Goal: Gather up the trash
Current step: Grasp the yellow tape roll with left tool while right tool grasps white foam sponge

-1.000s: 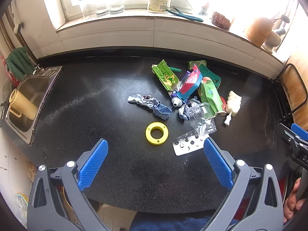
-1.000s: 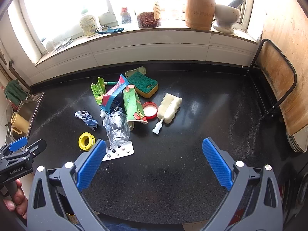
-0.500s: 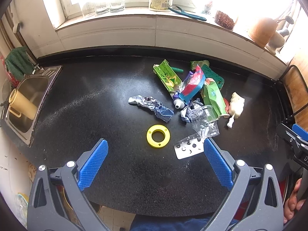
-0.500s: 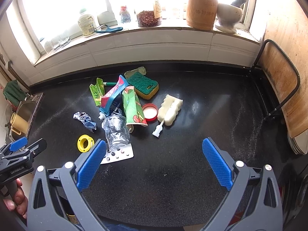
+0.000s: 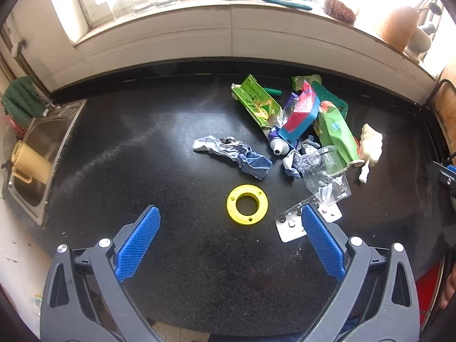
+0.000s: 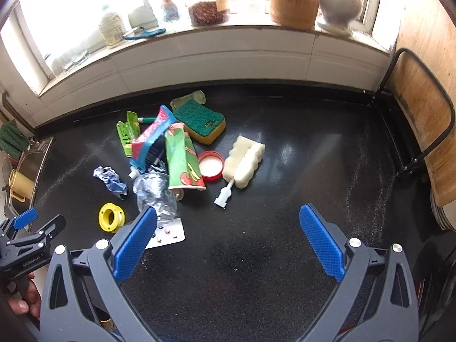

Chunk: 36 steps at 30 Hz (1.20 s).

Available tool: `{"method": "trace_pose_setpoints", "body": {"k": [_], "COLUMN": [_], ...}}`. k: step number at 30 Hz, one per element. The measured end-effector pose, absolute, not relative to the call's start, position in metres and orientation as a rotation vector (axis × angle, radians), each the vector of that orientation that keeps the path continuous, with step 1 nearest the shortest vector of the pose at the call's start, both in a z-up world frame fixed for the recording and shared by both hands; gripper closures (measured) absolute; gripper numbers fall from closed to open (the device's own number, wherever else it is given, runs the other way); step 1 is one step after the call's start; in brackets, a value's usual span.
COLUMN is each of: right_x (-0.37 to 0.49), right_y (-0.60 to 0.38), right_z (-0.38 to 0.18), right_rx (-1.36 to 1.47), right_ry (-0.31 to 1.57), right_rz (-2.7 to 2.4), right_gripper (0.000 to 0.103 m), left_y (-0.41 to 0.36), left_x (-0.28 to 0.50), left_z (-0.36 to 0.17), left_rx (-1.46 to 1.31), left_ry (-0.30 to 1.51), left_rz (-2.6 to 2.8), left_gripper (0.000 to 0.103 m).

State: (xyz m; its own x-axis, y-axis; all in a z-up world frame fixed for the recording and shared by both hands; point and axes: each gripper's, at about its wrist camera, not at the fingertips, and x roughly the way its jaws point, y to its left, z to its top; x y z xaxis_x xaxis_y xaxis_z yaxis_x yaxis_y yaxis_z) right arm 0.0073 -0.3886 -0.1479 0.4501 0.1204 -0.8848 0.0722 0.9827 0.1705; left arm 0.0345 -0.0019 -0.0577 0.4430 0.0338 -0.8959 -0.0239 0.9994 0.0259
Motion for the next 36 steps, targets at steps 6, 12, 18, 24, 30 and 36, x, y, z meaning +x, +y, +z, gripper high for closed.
{"method": "trace_pose_setpoints", "body": {"k": [6, 12, 18, 24, 30, 36], "right_x": [0.037, 0.066, 0.088, 0.099, 0.105, 0.094], "right_y": [-0.397, -0.387, -0.381, -0.376, -0.371, -0.381], "right_z": [-0.200, -0.254, -0.286, -0.296, -0.289, -0.272], "right_rx": [0.180, 0.170, 0.161, 0.128, 0.088, 0.114], "right_ry": [1.166, 1.255, 1.295, 1.298, 1.271, 1.242], "right_rz": [0.015, 0.061, 0.082, 0.089, 0.093, 0.082], "right_gripper": [0.006, 0.006, 0.009, 0.021, 0.063, 0.082], "left_y": [0.002, 0.008, 0.009, 0.007, -0.015, -0.023], "left_x": [0.052, 0.066, 0.078, 0.088, 0.089, 0.076], "left_z": [-0.119, -0.164, -0.176, -0.177, -0.181, -0.175], "left_rx": [0.004, 0.002, -0.055, -0.048, 0.008, 0.038], "left_ry": [1.190, 1.235, 1.192, 1.174, 1.190, 1.165], "left_rz": [0.010, 0.048, 0.025, 0.009, -0.048, -0.059], "left_gripper": [0.007, 0.007, 0.006, 0.007, 0.021, 0.076]}}
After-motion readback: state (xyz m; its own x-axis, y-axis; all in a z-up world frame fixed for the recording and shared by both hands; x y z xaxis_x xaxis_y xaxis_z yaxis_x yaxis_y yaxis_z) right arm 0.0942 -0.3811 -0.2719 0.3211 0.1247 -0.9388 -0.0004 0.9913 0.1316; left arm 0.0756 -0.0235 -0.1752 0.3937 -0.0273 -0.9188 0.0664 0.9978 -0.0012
